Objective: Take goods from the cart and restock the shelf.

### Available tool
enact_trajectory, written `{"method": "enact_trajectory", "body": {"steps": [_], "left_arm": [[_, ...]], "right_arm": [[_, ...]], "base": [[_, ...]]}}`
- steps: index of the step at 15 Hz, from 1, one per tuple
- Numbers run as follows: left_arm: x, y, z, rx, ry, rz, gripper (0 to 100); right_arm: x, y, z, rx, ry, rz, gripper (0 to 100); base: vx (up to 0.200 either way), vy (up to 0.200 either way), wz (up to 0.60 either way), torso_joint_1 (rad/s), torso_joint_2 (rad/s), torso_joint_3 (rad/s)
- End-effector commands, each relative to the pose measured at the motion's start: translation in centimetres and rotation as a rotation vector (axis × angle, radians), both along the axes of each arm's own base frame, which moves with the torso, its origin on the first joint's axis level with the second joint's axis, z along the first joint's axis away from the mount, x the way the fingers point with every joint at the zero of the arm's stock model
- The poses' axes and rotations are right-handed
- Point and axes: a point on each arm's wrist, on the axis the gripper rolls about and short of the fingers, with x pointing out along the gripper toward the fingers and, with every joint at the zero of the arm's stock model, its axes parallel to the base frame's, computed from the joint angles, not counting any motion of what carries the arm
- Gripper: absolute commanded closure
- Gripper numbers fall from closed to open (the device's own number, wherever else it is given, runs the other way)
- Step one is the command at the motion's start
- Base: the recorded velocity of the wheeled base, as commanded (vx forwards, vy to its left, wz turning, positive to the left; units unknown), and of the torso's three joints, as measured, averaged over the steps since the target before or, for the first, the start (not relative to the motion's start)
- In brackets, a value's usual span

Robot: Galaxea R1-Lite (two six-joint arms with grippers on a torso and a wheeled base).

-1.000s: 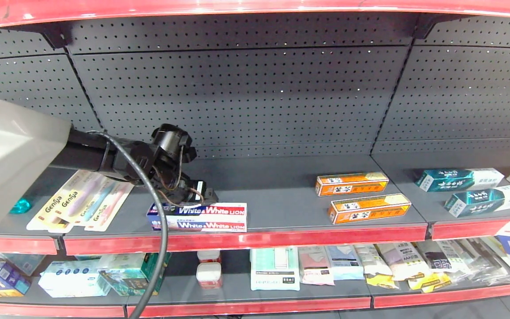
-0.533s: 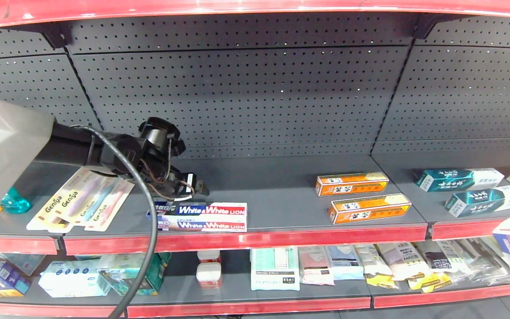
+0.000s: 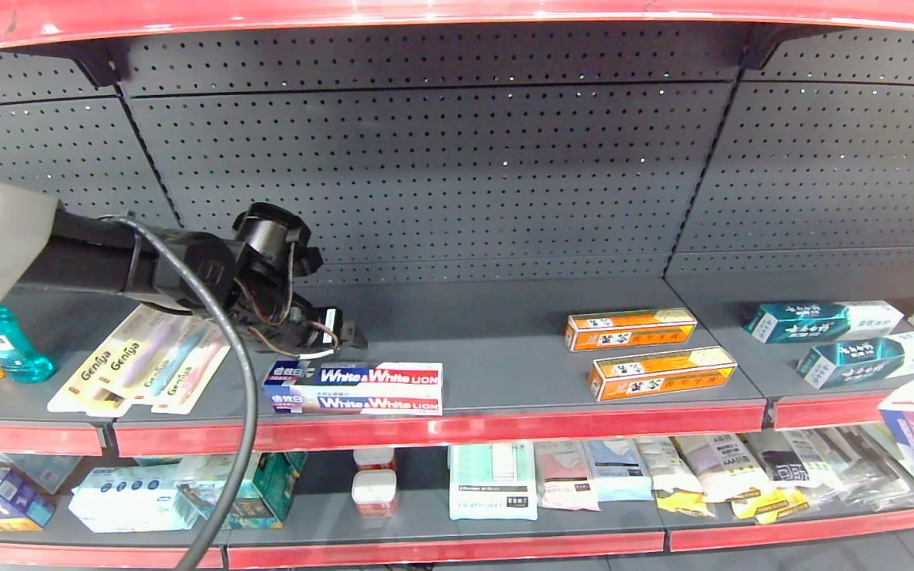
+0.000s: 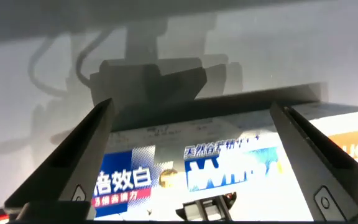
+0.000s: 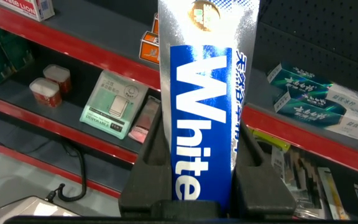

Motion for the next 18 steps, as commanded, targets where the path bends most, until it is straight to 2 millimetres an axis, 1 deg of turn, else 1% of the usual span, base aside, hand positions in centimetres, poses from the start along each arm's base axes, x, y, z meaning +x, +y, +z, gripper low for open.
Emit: {"method": "enact_trajectory", "body": {"steps": [1,2,5,6,12,16,18], "left_arm": [[-0.22,0.01,-0.21,0.002,0.009,-0.001,0],[-0.41,0.0,-0.45,0.005,0.019,-0.003,0],[-0.9,0.06,-0.17,0.002,0.02,-0.005,0],[-0.98,0.15,-0.38,0.003,0.026,-0.003,0],[-1.17,0.14,-0.19,0.003,0.026,-0.005,0],[-0.96,0.22,-0.28,0.008,0.015,0.003,0],[-0.39,0.25,0.2,-0.008,-0.047,0.009,0]], "right_arm": [[0.04,0.0,0.02,-0.001,0.002,0.0,100],[0.07,0.0,-0.02,0.001,0.006,0.0,100],[0.07,0.0,-0.02,-0.001,0.005,0.0,100],[0.07,0.0,-0.02,0.001,0.006,0.0,100],[0.14,0.0,-0.03,0.001,0.01,0.0,100],[0.12,0.0,-0.03,0.013,0.011,-0.001,100],[0.12,0.0,-0.03,0.013,0.011,-0.001,100]], "base": [[0.0,0.0,0.0,0.0,0.0,0.0],[0.0,0.0,0.0,0.0,0.0,0.0],[0.0,0.0,0.0,0.0,0.0,0.0],[0.0,0.0,0.0,0.0,0.0,0.0],[0.0,0.0,0.0,0.0,0.0,0.0],[0.0,0.0,0.0,0.0,0.0,0.0],[0.0,0.0,0.0,0.0,0.0,0.0]]}}
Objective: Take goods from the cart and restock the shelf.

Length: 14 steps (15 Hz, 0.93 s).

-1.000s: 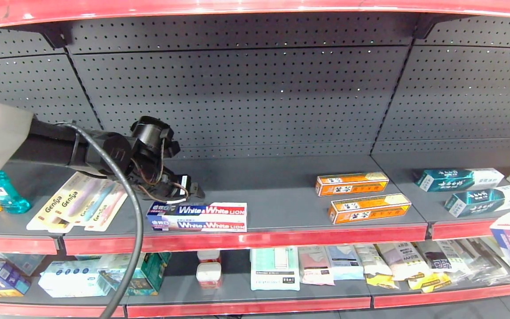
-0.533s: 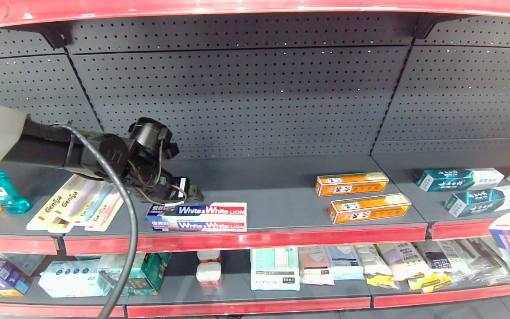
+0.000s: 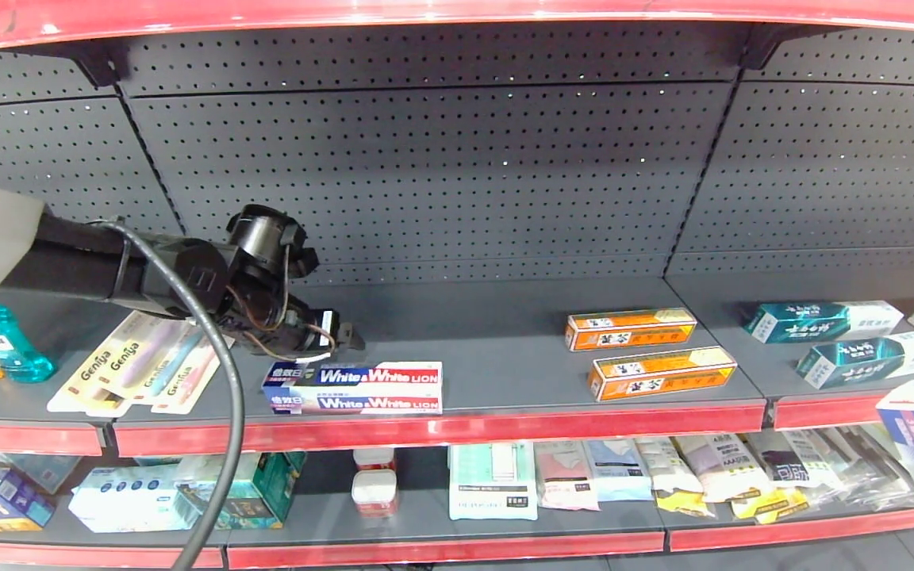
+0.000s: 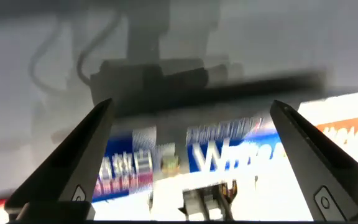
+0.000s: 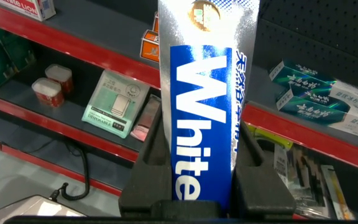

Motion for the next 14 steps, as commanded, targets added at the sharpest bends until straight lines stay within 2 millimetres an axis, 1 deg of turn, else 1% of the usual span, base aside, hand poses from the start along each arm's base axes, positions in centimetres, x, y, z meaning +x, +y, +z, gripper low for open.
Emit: {"method": "enact_trajectory", "body": {"steps": [1,4,6,8,11,12,13,14], "left_arm": [[0.2,0.3,0.4,-0.007,-0.021,0.008,0],[-1.0,1.8,2.6,-0.012,-0.074,0.045,0],[-2.5,2.9,3.2,-0.004,-0.076,0.072,0],[-4.2,4.2,3.4,-0.001,-0.087,0.108,0],[-5.6,4.9,2.7,-0.005,-0.195,0.137,0],[-6.5,5.0,2.4,-0.012,-0.242,0.138,0],[-7.1,5.2,2.4,-0.017,-0.267,0.141,0],[-8.1,5.4,2.8,-0.025,-0.305,0.145,0]], "right_arm": [[0.0,0.0,0.0,0.001,0.0,0.001,100],[0.2,0.0,0.0,0.011,0.015,-0.001,100],[0.5,0.0,0.2,0.02,0.029,-0.002,100],[1.1,0.0,0.6,0.022,0.05,-0.001,100],[1.3,0.0,0.8,0.023,0.056,0.003,100],[1.3,0.1,0.8,0.026,0.059,0.004,100],[1.3,0.0,0.8,0.026,0.06,0.002,100],[1.6,0.1,0.7,0.028,0.076,0.002,100]], "base": [[0.0,0.0,0.0,0.0,0.0,0.0],[0.0,0.0,0.0,0.0,0.0,0.0],[0.0,0.0,0.0,0.0,0.0,0.0],[0.0,0.0,0.0,0.0,0.0,0.0],[0.0,0.0,0.0,0.0,0.0,0.0],[0.0,0.0,0.0,0.0,0.0,0.0],[0.0,0.0,0.0,0.0,0.0,0.0],[0.0,0.0,0.0,0.0,0.0,0.0]]}}
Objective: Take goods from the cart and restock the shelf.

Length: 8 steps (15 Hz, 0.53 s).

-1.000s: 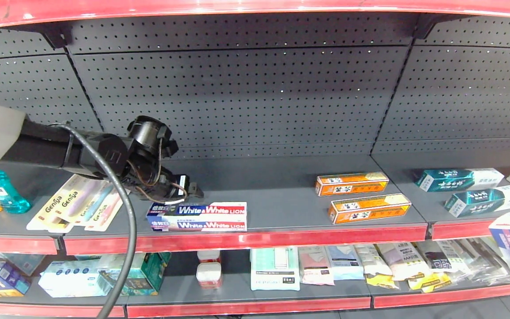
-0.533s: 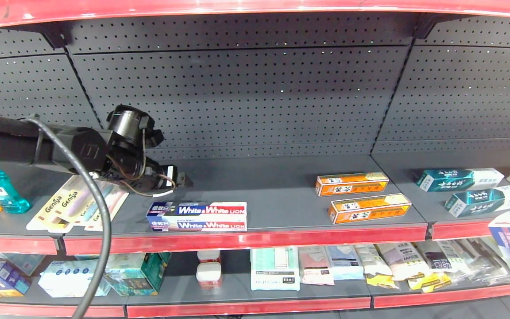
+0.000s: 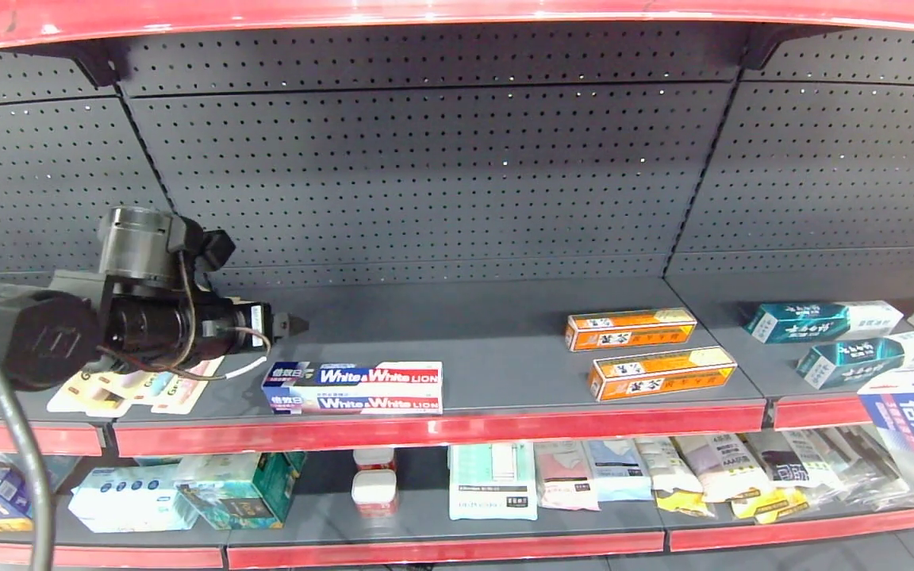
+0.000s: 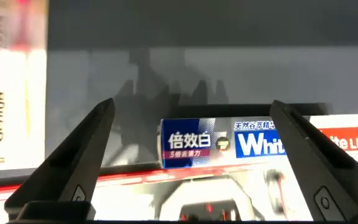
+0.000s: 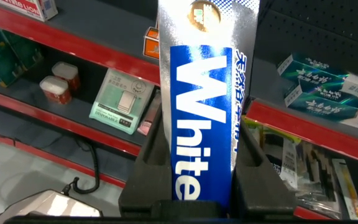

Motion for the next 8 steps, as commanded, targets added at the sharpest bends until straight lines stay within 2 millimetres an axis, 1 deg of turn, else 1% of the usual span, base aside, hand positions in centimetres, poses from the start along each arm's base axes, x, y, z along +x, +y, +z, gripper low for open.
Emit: {"method": "enact_trajectory", "body": {"steps": [1,2,3,5,6,8], "left_arm": [[-2.6,0.7,1.0,-0.009,-0.062,0.011,0],[-4.9,1.5,1.3,-0.012,-0.093,0.026,0],[-6.7,2.2,1.6,-0.015,-0.114,0.039,0],[-10.0,2.9,2.6,-0.02,-0.194,0.058,0],[-11.0,3.0,3.0,-0.023,-0.224,0.059,0],[-15.5,3.5,3.9,-0.04,-0.343,0.051,0]], "right_arm": [[0.4,0.0,0.0,0.0,0.024,0.002,100],[1.0,0.0,0.4,0.001,0.046,0.0,100],[1.7,0.0,0.8,0.0,0.069,0.0,100],[2.7,0.1,1.4,0.004,0.104,-0.001,100],[2.8,0.1,1.4,0.0,0.108,-0.004,100],[3.5,0.1,1.4,-0.045,0.126,0.005,100]], "base": [[0.0,0.0,0.0,0.0,0.0,0.0],[0.0,0.0,0.0,0.0,0.0,0.0],[0.0,0.0,0.0,0.0,0.0,0.0],[0.0,0.0,0.0,0.0,0.0,0.0],[0.0,0.0,0.0,0.0,0.0,0.0],[0.0,0.0,0.0,0.0,0.0,0.0]]}}
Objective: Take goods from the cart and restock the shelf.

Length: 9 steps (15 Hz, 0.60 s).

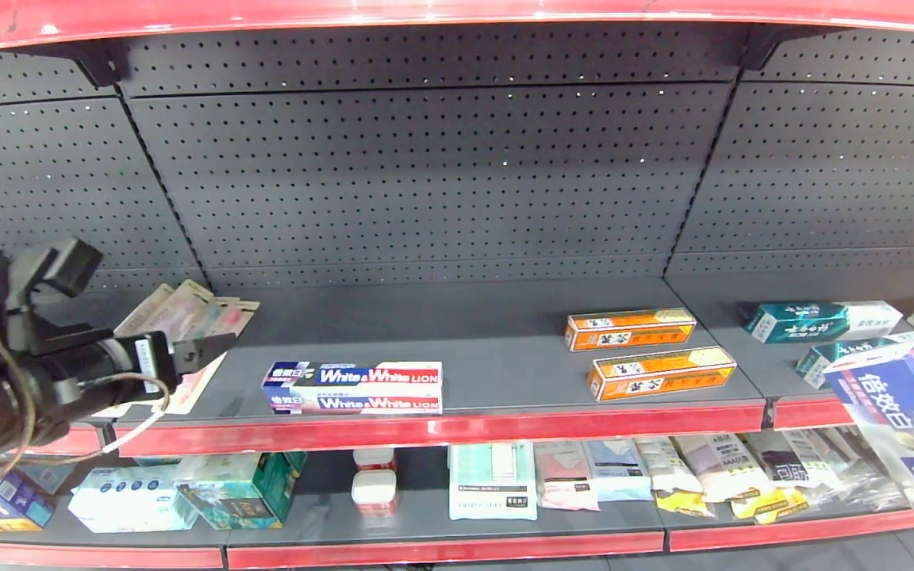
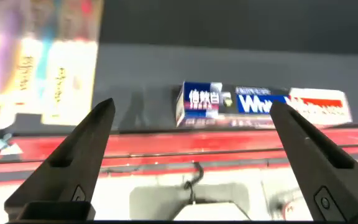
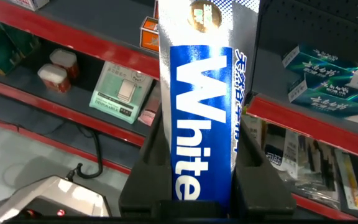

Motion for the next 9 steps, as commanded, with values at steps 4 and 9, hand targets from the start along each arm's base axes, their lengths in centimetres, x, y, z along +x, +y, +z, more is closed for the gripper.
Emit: {"method": "enact_trajectory", "body": {"steps": [4,9], "left_arm": [[-11.8,1.2,1.4,-0.017,-0.307,-0.057,0],[-16.8,1.6,-0.9,0.087,-0.366,-0.128,0]], "right_arm": [[2.2,0.1,2.1,-0.078,-0.002,0.036,100],[2.7,0.2,2.4,-0.073,0.003,0.08,100]], "base": [[0.0,0.0,0.0,0.0,0.0,0.0],[0.0,0.0,0.0,0.0,0.0,0.0]]}}
